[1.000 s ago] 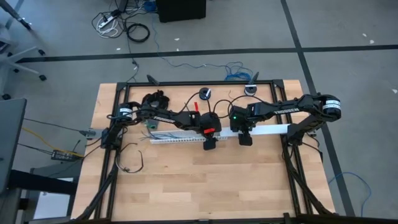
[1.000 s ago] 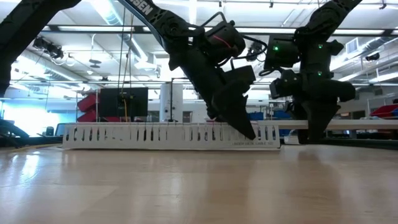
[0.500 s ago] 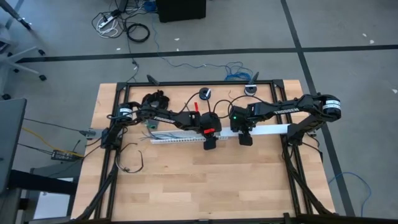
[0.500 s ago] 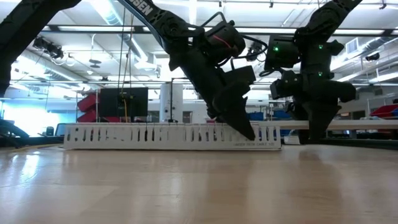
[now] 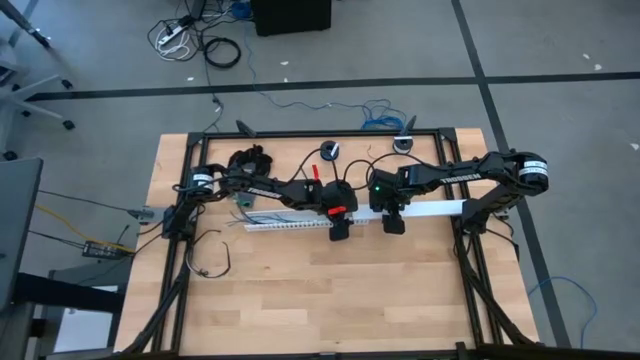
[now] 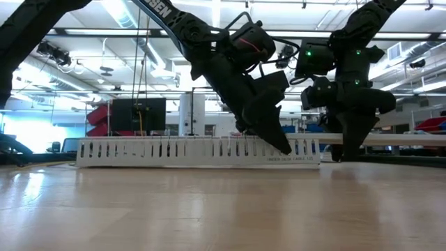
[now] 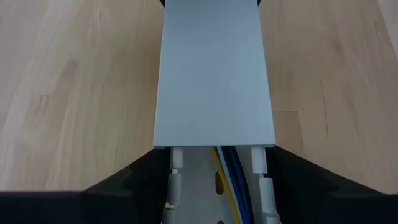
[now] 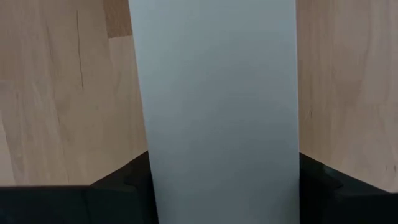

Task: Ziptie cables
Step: Close the white cable duct

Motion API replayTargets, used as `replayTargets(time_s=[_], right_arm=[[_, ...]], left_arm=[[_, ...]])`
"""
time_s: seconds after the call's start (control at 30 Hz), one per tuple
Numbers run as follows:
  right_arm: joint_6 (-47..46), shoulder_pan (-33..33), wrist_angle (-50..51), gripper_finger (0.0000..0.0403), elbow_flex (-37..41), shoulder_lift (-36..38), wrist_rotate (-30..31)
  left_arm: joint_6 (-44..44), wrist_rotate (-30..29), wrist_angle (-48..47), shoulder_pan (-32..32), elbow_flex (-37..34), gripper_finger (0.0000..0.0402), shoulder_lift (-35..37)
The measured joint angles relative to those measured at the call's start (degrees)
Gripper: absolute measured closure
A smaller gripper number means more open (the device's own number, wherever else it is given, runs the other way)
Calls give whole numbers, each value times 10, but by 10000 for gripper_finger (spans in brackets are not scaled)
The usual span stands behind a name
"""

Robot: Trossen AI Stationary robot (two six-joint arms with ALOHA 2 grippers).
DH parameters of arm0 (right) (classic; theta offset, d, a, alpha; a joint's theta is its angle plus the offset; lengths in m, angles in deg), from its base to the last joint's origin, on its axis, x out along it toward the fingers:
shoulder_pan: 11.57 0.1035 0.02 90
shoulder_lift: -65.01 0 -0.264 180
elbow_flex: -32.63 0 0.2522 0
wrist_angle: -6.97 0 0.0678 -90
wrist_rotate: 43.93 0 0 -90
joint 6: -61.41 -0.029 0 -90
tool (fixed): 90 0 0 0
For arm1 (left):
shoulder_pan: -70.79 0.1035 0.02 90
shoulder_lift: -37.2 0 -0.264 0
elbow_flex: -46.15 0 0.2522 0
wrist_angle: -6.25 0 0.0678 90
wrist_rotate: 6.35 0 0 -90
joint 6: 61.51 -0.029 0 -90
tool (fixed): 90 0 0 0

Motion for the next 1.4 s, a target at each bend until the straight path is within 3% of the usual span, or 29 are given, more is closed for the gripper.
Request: replayTargets(time_s=[0.2, 0.8, 1.07, 1.4], right_arm=[[-1, 0, 3, 174, 0, 0, 2], [-4, 0, 12, 174, 0, 0, 2], [-4, 0, 18, 174, 0, 0, 2], [-4, 0, 20, 174, 0, 0, 5]], left_arm=[[-7, -17, -5, 0, 0, 171, 0], [-19, -41, -13, 2, 0, 90, 0], [-33, -41, -105, 5, 43, 82, 0], [-33, -23, -102, 6, 55, 82, 0]])
